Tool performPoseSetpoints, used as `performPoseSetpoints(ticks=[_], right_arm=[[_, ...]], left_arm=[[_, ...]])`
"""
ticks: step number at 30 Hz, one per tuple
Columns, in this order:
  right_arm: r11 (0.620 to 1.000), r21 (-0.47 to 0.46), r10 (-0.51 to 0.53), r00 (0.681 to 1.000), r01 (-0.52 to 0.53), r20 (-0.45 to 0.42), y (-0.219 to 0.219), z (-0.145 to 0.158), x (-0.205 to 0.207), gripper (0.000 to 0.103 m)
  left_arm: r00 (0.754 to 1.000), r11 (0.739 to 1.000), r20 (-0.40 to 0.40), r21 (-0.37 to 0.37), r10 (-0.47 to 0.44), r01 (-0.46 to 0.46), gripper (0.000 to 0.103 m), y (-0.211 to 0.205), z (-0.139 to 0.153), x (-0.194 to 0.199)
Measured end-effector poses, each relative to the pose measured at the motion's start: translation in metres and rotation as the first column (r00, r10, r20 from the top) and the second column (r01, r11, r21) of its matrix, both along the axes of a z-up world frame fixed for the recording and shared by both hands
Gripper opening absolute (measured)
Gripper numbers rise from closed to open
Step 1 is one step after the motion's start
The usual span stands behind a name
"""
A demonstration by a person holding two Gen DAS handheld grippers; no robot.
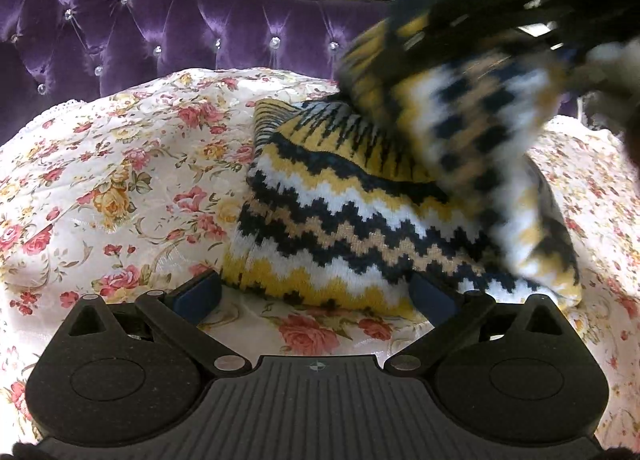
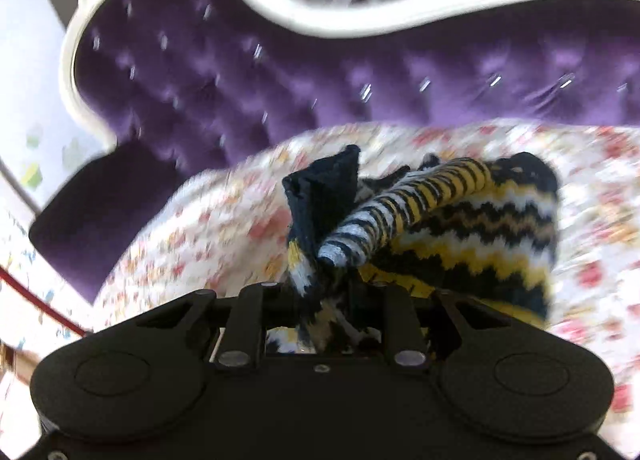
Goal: Fold small clothes
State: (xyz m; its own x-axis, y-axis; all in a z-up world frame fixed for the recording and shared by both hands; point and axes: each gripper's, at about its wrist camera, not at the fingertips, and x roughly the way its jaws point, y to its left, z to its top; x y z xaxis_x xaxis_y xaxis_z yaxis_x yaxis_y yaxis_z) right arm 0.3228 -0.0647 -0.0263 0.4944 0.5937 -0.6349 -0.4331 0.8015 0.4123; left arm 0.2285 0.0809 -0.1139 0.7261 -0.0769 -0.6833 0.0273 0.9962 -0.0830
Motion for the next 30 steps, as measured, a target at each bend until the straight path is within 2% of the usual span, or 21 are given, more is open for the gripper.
performPoseSetpoints(ticks=[4, 6, 7, 8, 10, 15, 18, 20, 23, 26, 30], right_arm=[[0.998, -0.065, 0.026, 1.0, -0.026, -0.002, 0.016, -0.016, -0.002, 0.03], [0.993, -0.105, 0.058, 0.998, -0.057, 0.01, 0.026, -0.015, -0.004, 0.034], [0.99, -0.117, 0.083, 0.996, -0.081, 0.015, 0.029, -0.016, -0.005, 0.04], [0.989, -0.111, 0.1, 0.995, -0.097, 0.017, 0.031, -0.013, -0.005, 0.05], [0.992, -0.042, 0.122, 0.992, -0.121, 0.015, 0.028, -0.004, -0.005, 0.057], [0.98, 0.131, 0.146, 0.988, -0.152, 0.055, 0.013, 0.017, -0.01, 0.057], [0.979, 0.155, 0.117, 0.989, -0.13, 0.086, -0.005, 0.026, -0.016, 0.058], [0.982, 0.161, 0.081, 0.993, -0.095, 0.09, -0.022, 0.027, -0.02, 0.059], [0.993, 0.115, 0.009, 0.994, -0.021, 0.107, -0.048, 0.023, -0.022, 0.059], [0.997, 0.052, -0.062, 0.99, 0.056, 0.124, -0.067, 0.015, -0.022, 0.06], [0.989, 0.01, -0.147, 0.98, 0.147, 0.134, -0.091, 0.002, -0.025, 0.062]], left_arm=[[1.0, 1.0, 0.002, -0.001, -0.004, 0.004, 0.103, 0.0, 0.0, -0.002], [1.0, 1.0, 0.004, -0.001, -0.004, 0.004, 0.103, 0.0, 0.0, -0.003], [1.0, 1.0, 0.003, 0.0, -0.003, 0.003, 0.102, -0.001, 0.001, -0.003], [1.0, 1.0, 0.0, 0.001, -0.006, 0.006, 0.103, -0.001, 0.001, -0.004], [1.0, 1.0, -0.009, -0.001, -0.021, 0.021, 0.102, -0.001, 0.003, -0.005], [0.997, 0.998, -0.035, -0.013, -0.068, 0.068, 0.102, 0.006, 0.009, -0.016], [0.995, 0.996, -0.046, -0.012, -0.089, 0.088, 0.102, 0.008, 0.015, -0.025], [0.992, 0.994, -0.073, -0.044, -0.106, 0.103, 0.102, 0.011, 0.019, -0.03], [0.987, 0.988, -0.084, -0.09, -0.135, 0.127, 0.102, 0.017, 0.029, -0.038], [0.987, 0.985, -0.043, -0.09, -0.152, 0.148, 0.102, 0.016, 0.049, -0.042], [0.991, 0.989, 0.034, -0.073, -0.13, 0.132, 0.102, 0.009, 0.076, -0.033]])
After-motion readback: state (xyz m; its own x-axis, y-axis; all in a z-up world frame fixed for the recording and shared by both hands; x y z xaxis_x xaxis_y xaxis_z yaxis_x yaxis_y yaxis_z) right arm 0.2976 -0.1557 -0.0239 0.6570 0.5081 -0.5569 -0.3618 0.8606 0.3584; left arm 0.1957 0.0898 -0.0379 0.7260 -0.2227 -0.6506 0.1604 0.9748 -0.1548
